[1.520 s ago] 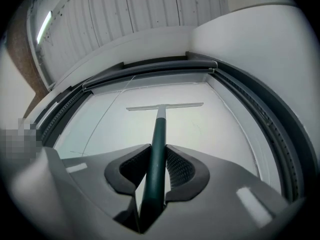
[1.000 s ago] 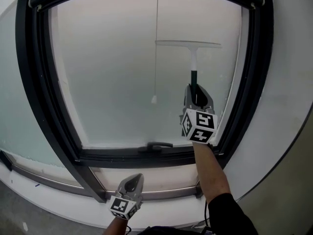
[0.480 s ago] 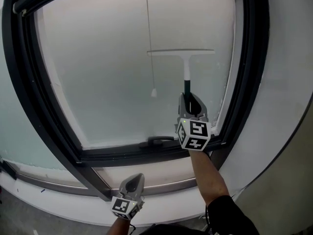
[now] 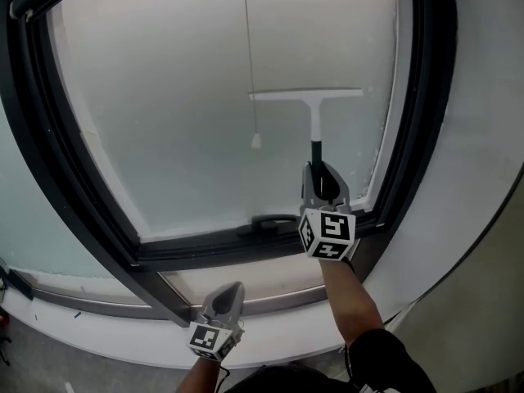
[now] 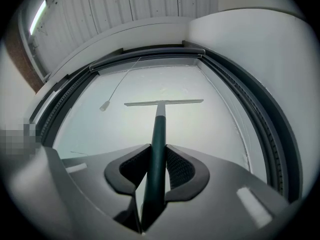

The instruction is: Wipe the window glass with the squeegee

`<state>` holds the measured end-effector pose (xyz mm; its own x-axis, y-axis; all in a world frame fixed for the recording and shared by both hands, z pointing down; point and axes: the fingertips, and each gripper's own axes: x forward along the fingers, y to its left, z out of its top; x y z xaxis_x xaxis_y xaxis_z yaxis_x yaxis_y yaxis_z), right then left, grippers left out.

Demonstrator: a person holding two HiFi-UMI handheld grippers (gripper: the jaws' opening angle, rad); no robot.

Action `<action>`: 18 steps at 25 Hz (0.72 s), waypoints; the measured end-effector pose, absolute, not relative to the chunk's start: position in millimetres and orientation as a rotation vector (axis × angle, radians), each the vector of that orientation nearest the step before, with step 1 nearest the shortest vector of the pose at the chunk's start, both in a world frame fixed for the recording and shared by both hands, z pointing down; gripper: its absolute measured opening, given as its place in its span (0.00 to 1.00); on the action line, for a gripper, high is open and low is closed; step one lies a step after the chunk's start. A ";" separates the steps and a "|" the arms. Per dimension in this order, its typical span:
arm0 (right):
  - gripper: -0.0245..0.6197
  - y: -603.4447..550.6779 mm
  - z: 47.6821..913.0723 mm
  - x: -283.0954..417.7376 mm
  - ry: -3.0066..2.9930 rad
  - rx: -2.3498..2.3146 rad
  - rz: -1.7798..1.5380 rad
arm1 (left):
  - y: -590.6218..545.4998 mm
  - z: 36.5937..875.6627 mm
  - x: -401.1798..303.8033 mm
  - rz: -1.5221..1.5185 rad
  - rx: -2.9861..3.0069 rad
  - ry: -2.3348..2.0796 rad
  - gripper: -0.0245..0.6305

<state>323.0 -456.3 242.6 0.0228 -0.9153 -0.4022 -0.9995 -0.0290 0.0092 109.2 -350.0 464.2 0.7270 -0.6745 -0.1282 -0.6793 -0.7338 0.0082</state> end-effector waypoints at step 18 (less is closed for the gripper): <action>0.19 -445.6 313.5 325.7 1.999 -2.103 0.378 | -351.1 462.4 113.4 0.212 -2.886 1.114 0.04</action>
